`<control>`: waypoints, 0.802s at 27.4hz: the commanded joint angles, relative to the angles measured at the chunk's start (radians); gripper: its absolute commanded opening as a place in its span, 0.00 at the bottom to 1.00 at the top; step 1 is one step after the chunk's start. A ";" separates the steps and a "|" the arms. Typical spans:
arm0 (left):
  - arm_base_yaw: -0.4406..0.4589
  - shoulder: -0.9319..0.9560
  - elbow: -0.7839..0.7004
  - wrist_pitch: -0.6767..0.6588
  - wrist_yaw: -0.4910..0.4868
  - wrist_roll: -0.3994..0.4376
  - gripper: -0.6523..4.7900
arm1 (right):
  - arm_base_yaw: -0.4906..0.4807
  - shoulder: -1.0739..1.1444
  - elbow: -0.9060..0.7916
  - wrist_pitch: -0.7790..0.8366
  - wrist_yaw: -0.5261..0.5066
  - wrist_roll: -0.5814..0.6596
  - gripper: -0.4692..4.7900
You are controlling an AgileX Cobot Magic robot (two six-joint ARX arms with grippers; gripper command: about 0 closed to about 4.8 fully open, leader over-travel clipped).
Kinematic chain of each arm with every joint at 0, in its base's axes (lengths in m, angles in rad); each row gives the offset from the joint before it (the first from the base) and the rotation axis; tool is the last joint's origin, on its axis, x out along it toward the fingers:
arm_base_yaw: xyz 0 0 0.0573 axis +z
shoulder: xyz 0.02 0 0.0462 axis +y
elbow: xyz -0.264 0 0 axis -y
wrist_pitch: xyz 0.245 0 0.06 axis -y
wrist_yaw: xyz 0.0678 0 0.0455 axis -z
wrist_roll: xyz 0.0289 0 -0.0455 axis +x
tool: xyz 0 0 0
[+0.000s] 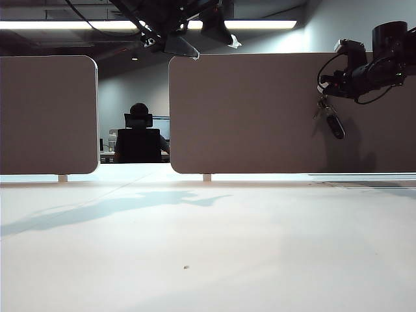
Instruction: Hang the bunch of keys on the hook.
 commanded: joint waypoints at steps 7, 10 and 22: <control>-0.002 -0.007 0.003 0.016 0.006 0.002 1.00 | -0.003 0.026 0.008 0.045 0.042 -0.002 0.07; -0.002 -0.007 0.003 0.019 0.006 0.002 1.00 | -0.005 0.026 0.008 0.049 0.066 -0.003 0.07; -0.002 -0.007 0.003 0.018 0.006 0.001 1.00 | -0.031 0.033 0.007 0.060 0.074 -0.002 0.07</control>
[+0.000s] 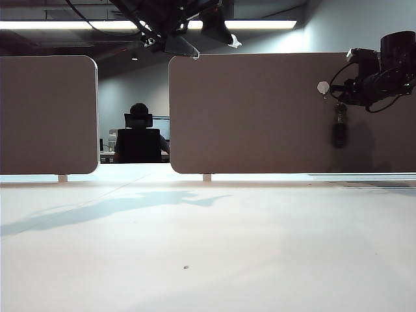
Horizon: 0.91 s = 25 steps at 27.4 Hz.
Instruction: Hang the bunch of keys on the hook.
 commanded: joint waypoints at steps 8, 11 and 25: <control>-0.002 -0.007 0.003 0.021 -0.011 0.004 1.00 | 0.000 -0.038 0.008 -0.011 -0.122 0.027 0.07; -0.002 -0.008 0.003 -0.040 -0.021 0.004 1.00 | 0.000 -0.038 0.008 -0.012 -0.150 0.045 0.07; 0.000 -0.006 0.003 -0.340 -0.022 -0.003 1.00 | 0.009 -0.038 0.008 0.060 -0.171 0.050 0.07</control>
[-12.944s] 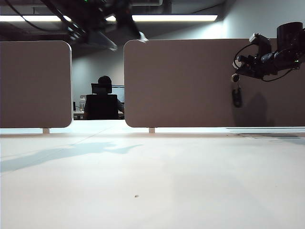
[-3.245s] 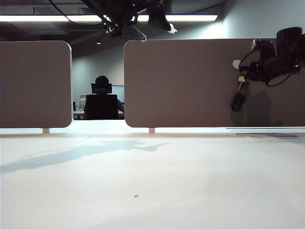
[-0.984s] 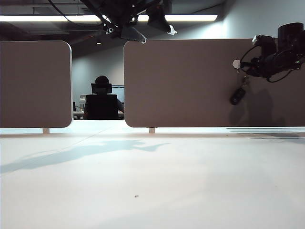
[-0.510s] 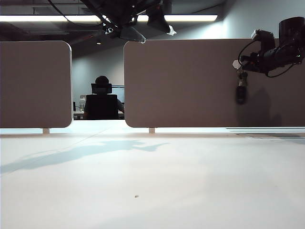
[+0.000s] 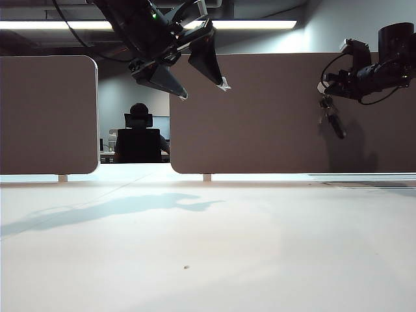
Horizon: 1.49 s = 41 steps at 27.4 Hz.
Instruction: Hang the bunch of keys on the hook.
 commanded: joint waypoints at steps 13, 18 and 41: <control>0.000 -0.005 0.003 0.011 -0.002 -0.002 1.00 | 0.012 0.027 0.006 0.092 0.093 -0.005 0.07; 0.000 -0.005 0.003 0.012 -0.002 -0.003 1.00 | 0.011 0.031 0.006 0.093 0.095 -0.028 0.07; 0.000 -0.016 0.002 0.066 -0.016 -0.033 1.00 | 0.005 -0.045 0.006 -0.220 0.146 -0.055 0.04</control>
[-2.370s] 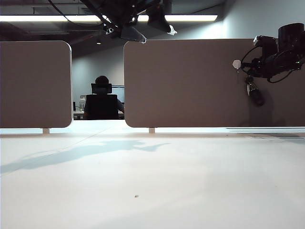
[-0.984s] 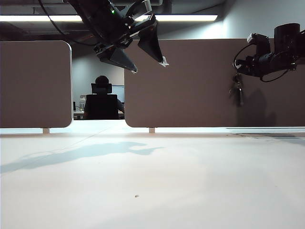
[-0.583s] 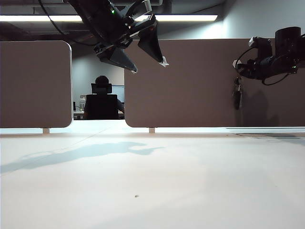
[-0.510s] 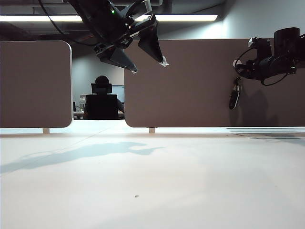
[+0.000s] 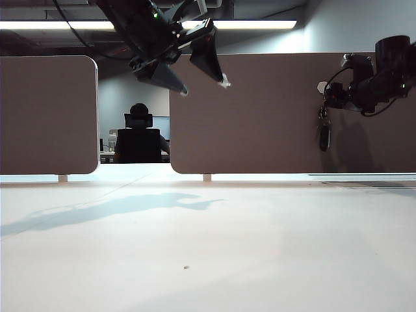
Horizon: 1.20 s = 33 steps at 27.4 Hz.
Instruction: Hang the bunch of keys on the hook.
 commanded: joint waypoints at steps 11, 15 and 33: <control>0.000 -0.267 0.004 -0.233 0.042 -0.023 0.11 | 0.059 -0.273 0.008 -0.416 0.077 -0.093 0.07; 0.000 -0.380 0.004 -0.320 0.025 -0.026 0.11 | 0.067 -0.344 0.007 -0.474 0.079 -0.103 0.07; 0.000 -1.115 -0.270 -0.402 -0.143 -0.144 0.11 | 0.181 -0.975 -0.575 -0.472 0.098 -0.176 0.07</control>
